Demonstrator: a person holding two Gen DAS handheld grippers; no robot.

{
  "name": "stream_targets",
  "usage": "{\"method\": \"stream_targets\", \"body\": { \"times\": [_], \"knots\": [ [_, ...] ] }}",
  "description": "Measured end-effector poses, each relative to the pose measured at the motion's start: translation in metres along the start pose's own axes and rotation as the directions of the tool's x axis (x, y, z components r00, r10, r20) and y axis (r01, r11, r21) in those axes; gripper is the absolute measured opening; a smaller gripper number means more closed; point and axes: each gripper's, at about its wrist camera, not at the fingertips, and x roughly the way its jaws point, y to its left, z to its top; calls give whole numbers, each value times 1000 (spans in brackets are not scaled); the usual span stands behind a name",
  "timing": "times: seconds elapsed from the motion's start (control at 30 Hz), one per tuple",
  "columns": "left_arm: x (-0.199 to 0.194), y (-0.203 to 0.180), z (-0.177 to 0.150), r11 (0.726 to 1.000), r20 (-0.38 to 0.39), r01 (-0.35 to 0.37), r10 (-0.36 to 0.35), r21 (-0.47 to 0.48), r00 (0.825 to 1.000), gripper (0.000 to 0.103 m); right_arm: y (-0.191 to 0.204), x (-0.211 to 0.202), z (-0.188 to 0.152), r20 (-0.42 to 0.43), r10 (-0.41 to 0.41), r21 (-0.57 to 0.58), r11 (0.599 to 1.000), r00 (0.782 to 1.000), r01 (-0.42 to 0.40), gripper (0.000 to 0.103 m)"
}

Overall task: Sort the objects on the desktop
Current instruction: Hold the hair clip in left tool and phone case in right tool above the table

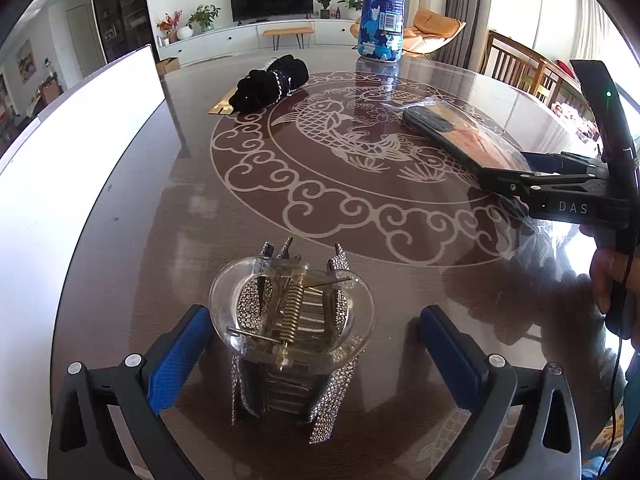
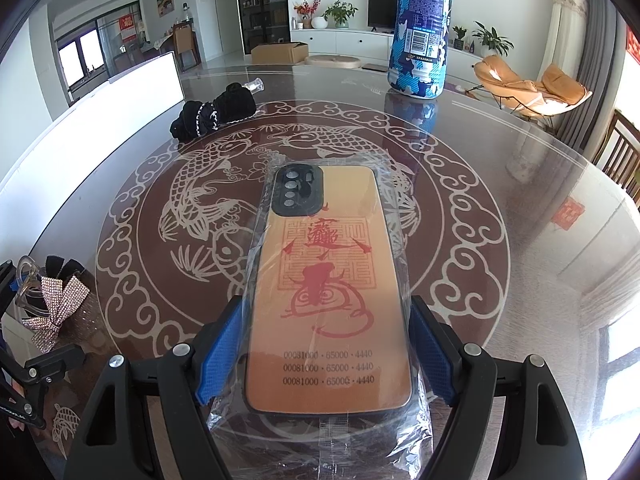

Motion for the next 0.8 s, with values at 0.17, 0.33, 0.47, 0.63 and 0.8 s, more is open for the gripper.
{"method": "stream_targets", "body": {
  "times": [0.17, 0.33, 0.47, 0.63, 0.8],
  "knots": [
    [0, 0, 0, 1000, 0, 0, 0, 0, 1000, 103, 1, 1, 0, -4, -6, -9, 1000, 1000, 6, 81],
    [0, 0, 0, 1000, 0, 0, 0, 0, 1000, 103, 1, 1, 0, -5, -5, -10, 1000, 1000, 5, 82],
    [0, 0, 0, 1000, 0, 1, -1, 0, 1000, 103, 1, 1, 0, -7, 1, -15, 1000, 1000, -1, 86],
    [0, 0, 0, 1000, 0, 1, -1, 1, 1000, 103, 1, 1, 0, -11, 7, -8, 1000, 1000, -7, 92],
    [0, 1, 0, 1000, 1, 1, -1, 1, 1000, 103, -1, 0, 0, 0, 18, 1, 1000, 1000, -18, 95]
  ]
}}
